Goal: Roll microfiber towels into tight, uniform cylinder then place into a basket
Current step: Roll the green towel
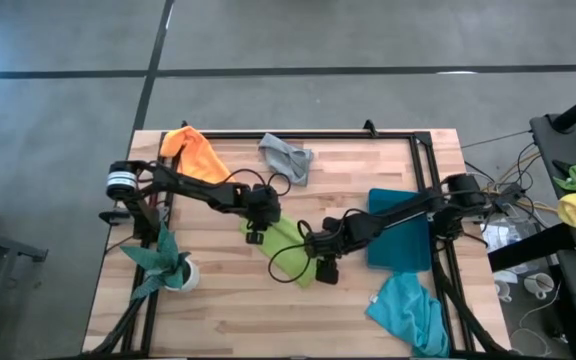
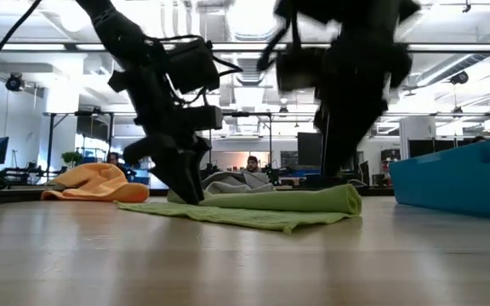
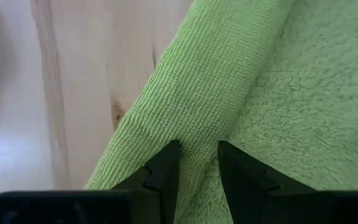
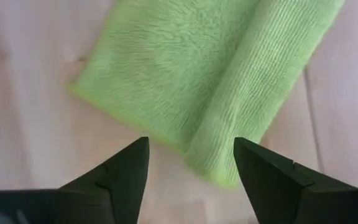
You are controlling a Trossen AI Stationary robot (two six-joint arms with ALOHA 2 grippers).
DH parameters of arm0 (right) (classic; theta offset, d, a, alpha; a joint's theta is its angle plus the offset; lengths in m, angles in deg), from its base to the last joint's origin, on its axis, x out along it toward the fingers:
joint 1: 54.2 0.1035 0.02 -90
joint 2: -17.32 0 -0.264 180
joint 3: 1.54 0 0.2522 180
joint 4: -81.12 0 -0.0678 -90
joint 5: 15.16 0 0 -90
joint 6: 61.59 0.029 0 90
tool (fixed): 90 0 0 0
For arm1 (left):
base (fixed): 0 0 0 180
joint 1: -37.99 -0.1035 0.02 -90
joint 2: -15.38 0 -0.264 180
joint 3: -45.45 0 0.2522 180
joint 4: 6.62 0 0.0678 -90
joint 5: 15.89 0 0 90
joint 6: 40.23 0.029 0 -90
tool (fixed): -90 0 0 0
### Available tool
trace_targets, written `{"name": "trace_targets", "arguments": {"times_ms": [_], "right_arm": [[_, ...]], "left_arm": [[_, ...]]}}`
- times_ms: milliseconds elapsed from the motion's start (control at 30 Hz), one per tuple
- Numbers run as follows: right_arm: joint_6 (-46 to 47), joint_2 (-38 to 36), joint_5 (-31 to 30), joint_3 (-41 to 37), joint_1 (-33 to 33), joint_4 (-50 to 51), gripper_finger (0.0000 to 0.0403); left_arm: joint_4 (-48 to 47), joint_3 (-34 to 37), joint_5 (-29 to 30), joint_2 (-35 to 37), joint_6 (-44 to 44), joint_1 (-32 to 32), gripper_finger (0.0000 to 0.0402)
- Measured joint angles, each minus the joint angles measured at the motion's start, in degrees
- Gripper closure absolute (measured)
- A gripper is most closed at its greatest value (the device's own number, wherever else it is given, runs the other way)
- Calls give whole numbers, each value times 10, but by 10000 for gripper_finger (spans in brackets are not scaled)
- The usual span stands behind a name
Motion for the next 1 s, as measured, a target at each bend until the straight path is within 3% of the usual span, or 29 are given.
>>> {"name": "trace_targets", "arguments": {"times_ms": [200,467,733,1000], "right_arm": [[-15,-20,2,26,6,43,176],[-9,-14,-72,-8,6,29,193],[-6,-17,-70,-5,13,25,195],[39,-17,-70,-11,14,27,195]], "left_arm": [[-85,-40,0,29,2,0,306],[-60,-29,-5,50,-1,-8,306],[-109,-13,25,60,16,-11,306],[-47,23,99,95,157,-9,306]]}}
